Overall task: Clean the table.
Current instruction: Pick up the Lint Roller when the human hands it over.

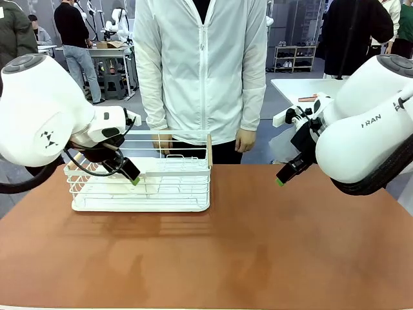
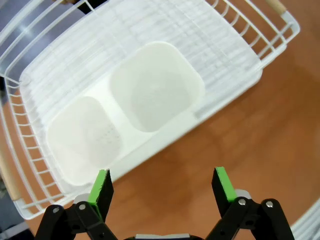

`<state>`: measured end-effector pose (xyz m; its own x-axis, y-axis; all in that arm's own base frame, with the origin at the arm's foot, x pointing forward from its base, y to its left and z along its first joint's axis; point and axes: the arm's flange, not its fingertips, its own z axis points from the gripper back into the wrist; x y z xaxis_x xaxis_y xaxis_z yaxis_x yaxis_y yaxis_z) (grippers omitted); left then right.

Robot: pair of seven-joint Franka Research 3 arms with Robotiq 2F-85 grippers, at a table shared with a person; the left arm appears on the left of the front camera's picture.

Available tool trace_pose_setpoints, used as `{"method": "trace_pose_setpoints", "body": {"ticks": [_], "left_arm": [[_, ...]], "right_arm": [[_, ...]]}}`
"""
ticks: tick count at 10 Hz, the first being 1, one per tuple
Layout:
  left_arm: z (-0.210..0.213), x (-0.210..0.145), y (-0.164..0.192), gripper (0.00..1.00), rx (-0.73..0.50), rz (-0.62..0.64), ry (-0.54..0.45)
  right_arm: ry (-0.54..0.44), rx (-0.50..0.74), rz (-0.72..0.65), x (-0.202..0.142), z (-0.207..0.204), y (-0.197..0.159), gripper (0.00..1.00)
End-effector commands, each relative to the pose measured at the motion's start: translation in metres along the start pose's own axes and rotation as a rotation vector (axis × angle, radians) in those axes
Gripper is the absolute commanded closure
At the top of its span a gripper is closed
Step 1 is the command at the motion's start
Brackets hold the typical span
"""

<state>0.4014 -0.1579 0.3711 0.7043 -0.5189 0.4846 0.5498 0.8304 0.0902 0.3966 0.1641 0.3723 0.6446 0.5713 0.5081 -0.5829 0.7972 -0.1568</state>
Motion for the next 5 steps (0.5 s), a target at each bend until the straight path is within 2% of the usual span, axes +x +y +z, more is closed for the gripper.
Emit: {"method": "trace_pose_setpoints", "body": {"ticks": [1,3,5], "left_arm": [[0.026,0.016,0.001,0.0,-0.241,0.082,0.039],[0.059,0.028,0.021,0.0,-0.485,0.204,0.045],[0.082,0.027,0.049,0.0,-0.66,0.296,-0.01]], "right_arm": [[-0.005,0.117,-0.078,0.01,0.027,-0.013,0.0],[0.009,0.37,-0.232,0.016,0.059,-0.044,0.0],[0.005,0.645,-0.353,0.017,0.076,-0.08,0.0]]}}
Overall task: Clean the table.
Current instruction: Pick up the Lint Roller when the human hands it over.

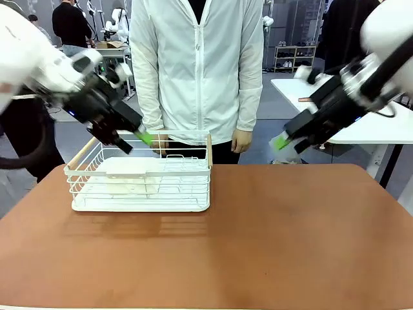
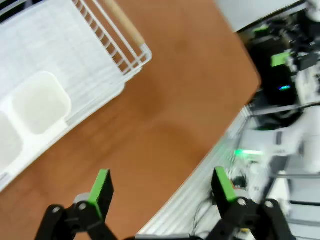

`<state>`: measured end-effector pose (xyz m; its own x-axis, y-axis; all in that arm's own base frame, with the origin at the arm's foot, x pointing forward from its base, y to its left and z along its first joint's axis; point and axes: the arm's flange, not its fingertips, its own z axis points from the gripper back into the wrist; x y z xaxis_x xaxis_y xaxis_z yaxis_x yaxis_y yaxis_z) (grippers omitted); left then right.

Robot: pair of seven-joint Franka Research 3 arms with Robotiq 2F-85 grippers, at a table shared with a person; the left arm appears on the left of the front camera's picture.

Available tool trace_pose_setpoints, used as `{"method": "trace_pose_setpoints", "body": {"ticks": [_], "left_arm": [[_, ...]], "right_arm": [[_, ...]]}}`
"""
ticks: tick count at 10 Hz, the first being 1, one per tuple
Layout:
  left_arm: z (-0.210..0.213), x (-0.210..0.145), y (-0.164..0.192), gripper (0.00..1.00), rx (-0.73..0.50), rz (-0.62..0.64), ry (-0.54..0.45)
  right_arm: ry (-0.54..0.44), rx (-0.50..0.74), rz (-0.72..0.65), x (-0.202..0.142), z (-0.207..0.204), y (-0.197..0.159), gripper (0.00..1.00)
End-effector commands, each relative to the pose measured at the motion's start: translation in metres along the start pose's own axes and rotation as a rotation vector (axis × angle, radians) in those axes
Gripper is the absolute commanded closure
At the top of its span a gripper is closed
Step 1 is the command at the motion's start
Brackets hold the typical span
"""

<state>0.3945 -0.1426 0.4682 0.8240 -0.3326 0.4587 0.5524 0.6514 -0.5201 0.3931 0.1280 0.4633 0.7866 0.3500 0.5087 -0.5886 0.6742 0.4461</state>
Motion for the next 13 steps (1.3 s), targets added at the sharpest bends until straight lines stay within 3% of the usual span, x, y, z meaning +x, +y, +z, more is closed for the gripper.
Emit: {"method": "trace_pose_setpoints", "body": {"ticks": [1,2,4,8,11,13], "left_arm": [[0.031,-0.001,0.039,0.0,-0.151,0.109,-0.025],[0.057,-0.005,0.049,0.0,-0.245,0.131,-0.046],[0.117,-0.025,0.085,0.0,-0.328,0.27,-0.115],[0.233,-0.102,0.154,0.0,-0.433,0.435,-0.36],[0.271,-0.152,0.19,0.0,-0.449,0.538,-0.452],[0.279,-0.163,0.192,0.0,-0.436,0.545,-0.473]], "right_arm": [[0.015,0.237,-0.182,0.005,0.03,-0.053,0.0],[0.027,0.382,-0.309,0.002,0.055,-0.073,0.0],[-0.027,0.503,-0.425,-0.022,0.103,-0.113,0.0],[-0.093,0.544,-0.583,-0.085,0.174,-0.196,0.0],[-0.197,0.574,-0.679,-0.124,0.211,-0.233,0.0],[-0.216,0.564,-0.703,-0.136,0.219,-0.239,0.0]]}}
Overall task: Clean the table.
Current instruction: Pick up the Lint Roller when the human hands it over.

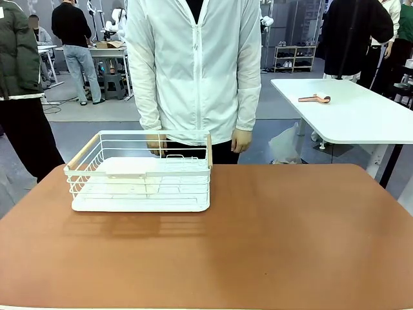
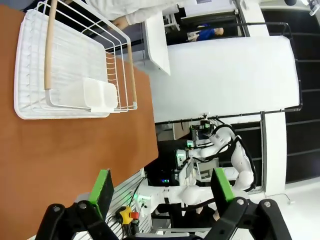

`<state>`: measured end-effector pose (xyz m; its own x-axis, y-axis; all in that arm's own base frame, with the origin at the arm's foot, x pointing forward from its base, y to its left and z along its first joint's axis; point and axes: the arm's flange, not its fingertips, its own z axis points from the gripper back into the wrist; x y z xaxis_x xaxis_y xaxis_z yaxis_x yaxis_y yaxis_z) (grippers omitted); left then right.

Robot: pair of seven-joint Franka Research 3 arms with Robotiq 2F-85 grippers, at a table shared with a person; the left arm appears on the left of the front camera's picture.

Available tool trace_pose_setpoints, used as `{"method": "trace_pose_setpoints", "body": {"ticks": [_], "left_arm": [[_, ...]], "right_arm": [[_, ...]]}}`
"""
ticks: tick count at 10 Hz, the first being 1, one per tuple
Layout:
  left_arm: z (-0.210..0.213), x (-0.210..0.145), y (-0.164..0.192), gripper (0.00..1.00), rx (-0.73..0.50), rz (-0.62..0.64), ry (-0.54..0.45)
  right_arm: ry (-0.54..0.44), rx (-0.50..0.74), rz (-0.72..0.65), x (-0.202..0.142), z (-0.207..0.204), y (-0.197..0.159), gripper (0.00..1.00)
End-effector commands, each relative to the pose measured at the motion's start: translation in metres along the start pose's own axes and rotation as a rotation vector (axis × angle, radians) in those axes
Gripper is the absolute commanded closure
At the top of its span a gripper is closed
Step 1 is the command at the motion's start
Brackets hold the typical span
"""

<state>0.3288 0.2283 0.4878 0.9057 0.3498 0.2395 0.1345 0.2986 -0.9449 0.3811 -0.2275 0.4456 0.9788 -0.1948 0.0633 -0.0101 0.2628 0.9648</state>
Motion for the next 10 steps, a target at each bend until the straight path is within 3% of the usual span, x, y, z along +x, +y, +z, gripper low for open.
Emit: {"method": "trace_pose_setpoints", "body": {"ticks": [1,10], "left_arm": [[-0.004,0.003,-0.009,0.0,-0.02,-0.031,0.005],[0.0,0.0,0.0,0.0,0.001,0.001,-0.002]], "right_arm": [[0.006,0.014,0.024,0.005,-0.005,0.004,0.0],[-0.004,0.001,-0.003,0.0,0.001,-0.001,0.0]]}}
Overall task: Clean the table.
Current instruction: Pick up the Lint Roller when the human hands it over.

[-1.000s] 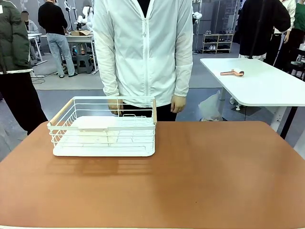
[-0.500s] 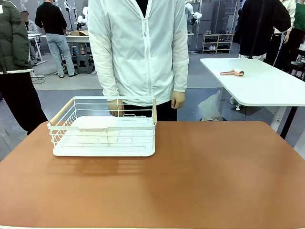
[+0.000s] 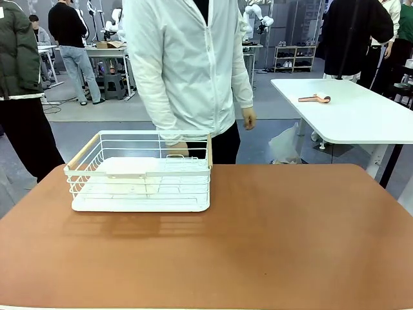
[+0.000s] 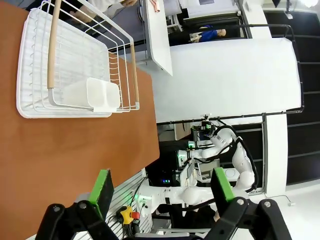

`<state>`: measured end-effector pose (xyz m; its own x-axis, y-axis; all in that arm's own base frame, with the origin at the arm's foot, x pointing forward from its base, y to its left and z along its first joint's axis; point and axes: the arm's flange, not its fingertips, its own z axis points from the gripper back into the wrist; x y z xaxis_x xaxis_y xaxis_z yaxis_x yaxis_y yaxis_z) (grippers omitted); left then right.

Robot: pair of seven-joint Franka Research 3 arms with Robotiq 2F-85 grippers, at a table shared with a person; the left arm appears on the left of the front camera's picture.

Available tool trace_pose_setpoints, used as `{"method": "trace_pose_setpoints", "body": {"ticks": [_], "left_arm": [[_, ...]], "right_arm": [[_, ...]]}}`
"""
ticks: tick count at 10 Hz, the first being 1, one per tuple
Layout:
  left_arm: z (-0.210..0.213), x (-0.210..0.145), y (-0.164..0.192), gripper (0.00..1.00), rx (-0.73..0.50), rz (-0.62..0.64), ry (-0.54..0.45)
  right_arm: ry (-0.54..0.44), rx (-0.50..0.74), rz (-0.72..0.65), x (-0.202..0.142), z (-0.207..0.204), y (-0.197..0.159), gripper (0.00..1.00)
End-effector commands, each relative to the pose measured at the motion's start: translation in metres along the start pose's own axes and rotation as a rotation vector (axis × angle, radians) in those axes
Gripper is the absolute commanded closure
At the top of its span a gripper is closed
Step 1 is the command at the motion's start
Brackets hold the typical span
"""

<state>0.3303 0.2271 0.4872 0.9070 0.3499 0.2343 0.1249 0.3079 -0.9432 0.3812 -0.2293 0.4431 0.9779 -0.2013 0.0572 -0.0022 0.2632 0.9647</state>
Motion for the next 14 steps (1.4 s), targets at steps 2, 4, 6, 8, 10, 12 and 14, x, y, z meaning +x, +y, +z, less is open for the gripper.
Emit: {"method": "trace_pose_setpoints", "body": {"ticks": [2,4,6,8,10,12,14], "left_arm": [[0.0019,-0.0006,-0.0004,0.0,-0.011,-0.004,-0.003],[0.0019,-0.0006,-0.0004,0.0,-0.011,-0.004,-0.003],[0.0019,-0.0006,-0.0004,0.0,-0.011,-0.004,-0.003],[0.0019,-0.0006,-0.0004,0.0,-0.011,-0.004,-0.003],[0.0019,-0.0006,-0.0004,0.0,-0.011,-0.004,-0.003],[0.0019,-0.0006,-0.0004,0.0,-0.011,-0.004,-0.003],[0.0019,-0.0006,-0.0004,0.0,-0.011,-0.004,-0.003]], "right_arm": [[0.001,0.003,0.005,-0.0001,-0.0002,0.0017,0.0],[0.001,0.003,0.005,-0.0001,-0.0002,0.0017,0.0],[0.001,0.003,0.005,-0.0001,-0.0002,0.0017,0.0],[0.001,0.003,0.005,-0.0001,-0.0002,0.0017,0.0],[0.001,0.003,0.005,-0.0001,-0.0002,0.0017,0.0],[0.001,0.003,0.005,-0.0001,-0.0002,0.0017,0.0],[0.001,0.003,0.005,-0.0001,-0.0002,0.0017,0.0]]}}
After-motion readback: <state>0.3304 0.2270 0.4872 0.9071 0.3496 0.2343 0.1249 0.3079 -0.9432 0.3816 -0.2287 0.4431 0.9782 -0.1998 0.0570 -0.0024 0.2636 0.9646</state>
